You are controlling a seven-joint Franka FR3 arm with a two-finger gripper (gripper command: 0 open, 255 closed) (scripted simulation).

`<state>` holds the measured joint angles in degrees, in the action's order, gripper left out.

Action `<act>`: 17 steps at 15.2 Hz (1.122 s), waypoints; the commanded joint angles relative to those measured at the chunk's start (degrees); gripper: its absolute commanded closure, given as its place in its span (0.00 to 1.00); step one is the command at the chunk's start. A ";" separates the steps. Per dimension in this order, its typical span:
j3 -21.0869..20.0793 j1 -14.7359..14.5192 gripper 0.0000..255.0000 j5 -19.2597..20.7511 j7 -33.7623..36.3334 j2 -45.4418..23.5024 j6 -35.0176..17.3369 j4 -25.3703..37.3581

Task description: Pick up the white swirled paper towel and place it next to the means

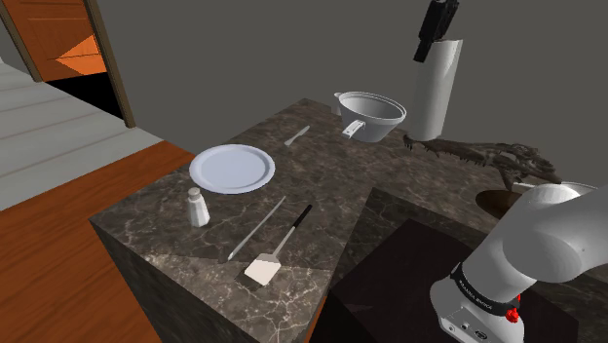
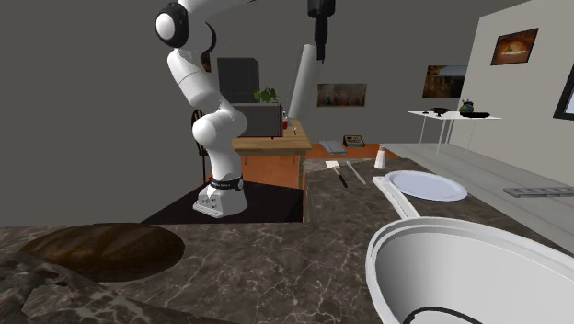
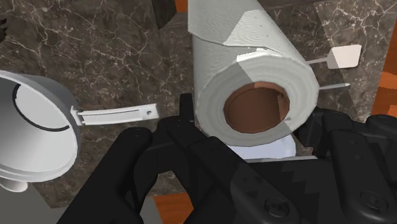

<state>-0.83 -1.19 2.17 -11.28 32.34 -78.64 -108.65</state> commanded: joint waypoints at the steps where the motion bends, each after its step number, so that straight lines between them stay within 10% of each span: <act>1: -2.32 -0.64 1.00 -1.16 2.96 0.10 0.54 0.35; 17: -21.82 -4.82 1.00 -8.24 26.90 -7.71 1.11 9.28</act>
<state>-21.35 -5.85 -5.90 13.99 25.65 -77.26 -100.19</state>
